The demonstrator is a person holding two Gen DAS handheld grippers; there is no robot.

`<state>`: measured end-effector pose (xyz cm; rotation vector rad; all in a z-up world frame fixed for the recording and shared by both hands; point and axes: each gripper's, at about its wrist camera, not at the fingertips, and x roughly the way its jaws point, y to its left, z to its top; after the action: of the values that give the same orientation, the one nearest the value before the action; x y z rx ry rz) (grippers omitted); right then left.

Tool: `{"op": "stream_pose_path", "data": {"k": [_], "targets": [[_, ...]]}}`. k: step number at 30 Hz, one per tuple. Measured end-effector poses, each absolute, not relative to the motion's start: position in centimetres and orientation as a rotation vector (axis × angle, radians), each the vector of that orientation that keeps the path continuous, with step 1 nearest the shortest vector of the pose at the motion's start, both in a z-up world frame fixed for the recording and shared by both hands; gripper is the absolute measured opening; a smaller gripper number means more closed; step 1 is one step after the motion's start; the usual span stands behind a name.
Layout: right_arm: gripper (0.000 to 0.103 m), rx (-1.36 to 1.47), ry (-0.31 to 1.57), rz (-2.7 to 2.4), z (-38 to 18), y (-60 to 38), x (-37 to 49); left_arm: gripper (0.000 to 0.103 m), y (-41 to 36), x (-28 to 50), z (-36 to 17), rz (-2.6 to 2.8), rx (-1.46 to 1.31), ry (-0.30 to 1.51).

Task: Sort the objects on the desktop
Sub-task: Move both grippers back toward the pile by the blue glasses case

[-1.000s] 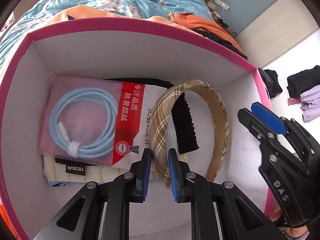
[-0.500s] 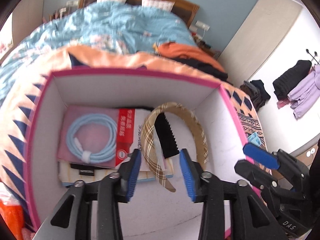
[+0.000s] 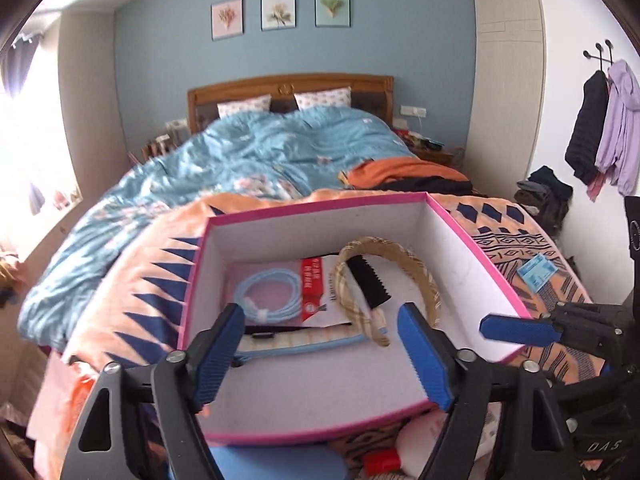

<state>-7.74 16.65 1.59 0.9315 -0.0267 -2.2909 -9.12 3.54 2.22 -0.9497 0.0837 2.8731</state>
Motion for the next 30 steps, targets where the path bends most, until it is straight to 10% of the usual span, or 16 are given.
{"op": "stream_pose_path", "data": {"k": [30], "targets": [[0.056,1.141,-0.014,-2.048,-4.4,10.5,-3.9,0.101,-8.9,-1.5,-4.0,2.868,-1.213,-0.077]]}}
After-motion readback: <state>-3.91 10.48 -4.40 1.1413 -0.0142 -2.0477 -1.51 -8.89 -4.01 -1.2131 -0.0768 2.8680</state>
